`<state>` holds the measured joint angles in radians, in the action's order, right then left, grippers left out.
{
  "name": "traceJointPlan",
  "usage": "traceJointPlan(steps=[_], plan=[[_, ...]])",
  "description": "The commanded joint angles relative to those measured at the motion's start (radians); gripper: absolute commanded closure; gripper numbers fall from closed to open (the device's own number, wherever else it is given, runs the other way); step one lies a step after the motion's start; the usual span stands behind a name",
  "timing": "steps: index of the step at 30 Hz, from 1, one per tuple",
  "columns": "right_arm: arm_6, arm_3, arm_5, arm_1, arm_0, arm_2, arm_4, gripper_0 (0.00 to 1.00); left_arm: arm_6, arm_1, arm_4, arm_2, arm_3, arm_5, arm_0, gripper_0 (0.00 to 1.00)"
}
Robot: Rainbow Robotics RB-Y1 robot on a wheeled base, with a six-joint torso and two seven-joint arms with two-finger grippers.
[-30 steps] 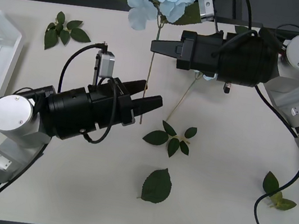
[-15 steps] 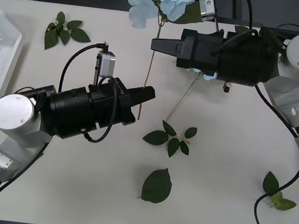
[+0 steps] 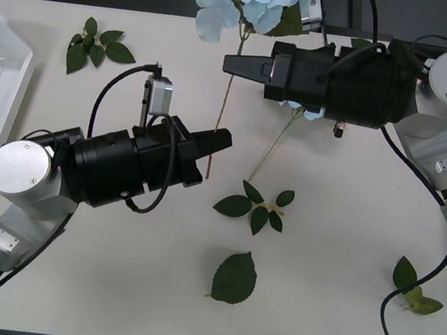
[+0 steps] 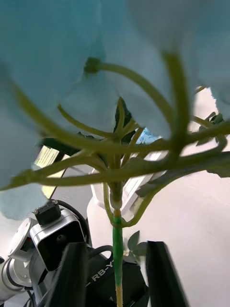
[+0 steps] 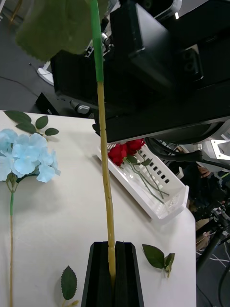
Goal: Place the red flowers into the right box and the blue flowers into the left box. If a person shows an open palm, hand one flower to the person first, then continue sorting.
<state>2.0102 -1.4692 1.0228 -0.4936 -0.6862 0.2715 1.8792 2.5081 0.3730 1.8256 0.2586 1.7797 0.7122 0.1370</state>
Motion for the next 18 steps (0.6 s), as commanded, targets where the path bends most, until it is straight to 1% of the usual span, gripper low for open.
traceJointPlan(steps=[1,4,6,9,10,11,13,18], plan=[[-0.01,-0.042,-0.024,0.009,-0.047,0.0,0.018,0.0,0.029,0.017,0.023,-0.012,0.012,-0.01,0.036,1.0],[-0.007,-0.043,-0.033,0.009,-0.047,0.0,0.018,0.0,0.023,0.046,0.032,-0.03,0.012,-0.01,0.036,1.0],[-0.007,-0.043,-0.04,0.009,-0.047,0.0,0.018,0.0,0.017,0.083,0.034,-0.059,0.012,-0.01,0.036,1.0],[-0.01,-0.043,-0.043,0.007,-0.047,0.0,0.018,0.0,0.005,0.167,0.043,-0.104,0.012,-0.007,0.03,1.0],[-0.011,-0.043,-0.043,0.007,-0.047,0.0,0.018,0.0,0.003,0.175,0.044,-0.108,0.012,-0.007,0.027,1.0],[-0.013,-0.043,-0.043,0.004,-0.047,0.0,0.018,0.0,-0.002,0.222,0.057,-0.134,0.012,-0.005,0.012,1.0],[-0.025,-0.043,-0.04,0.0,-0.047,0.0,0.011,0.0,-0.008,0.271,0.074,-0.173,0.012,-0.004,-0.011,1.0],[-0.177,-0.043,0.006,-0.014,-0.049,0.0,-0.097,0.0,-0.031,0.346,0.093,-0.262,0.012,0.003,-0.079,1.0]])
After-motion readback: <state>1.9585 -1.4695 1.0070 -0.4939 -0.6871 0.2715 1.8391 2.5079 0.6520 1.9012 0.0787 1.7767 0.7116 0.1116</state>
